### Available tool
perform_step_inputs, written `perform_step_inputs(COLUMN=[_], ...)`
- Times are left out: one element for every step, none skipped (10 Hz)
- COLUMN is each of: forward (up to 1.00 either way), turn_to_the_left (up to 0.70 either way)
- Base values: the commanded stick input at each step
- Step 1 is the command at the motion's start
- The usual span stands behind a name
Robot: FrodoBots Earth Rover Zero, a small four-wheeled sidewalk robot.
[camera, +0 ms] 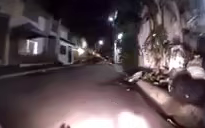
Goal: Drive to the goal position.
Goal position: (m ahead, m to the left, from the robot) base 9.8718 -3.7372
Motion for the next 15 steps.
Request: perform_step_inputs(forward=[0.7,0.7,0.7,0.7,0.7,0.7,0.7,0.7,0.7,0.7,0.7,0.7,0.7,0.7,0.7], turn_to_the_left=[0.0,0.0,0.0,0.0,0.0,0.0,0.0,0.0,0.0,0.0,0.0,0.0,0.0,0.0,0.0])
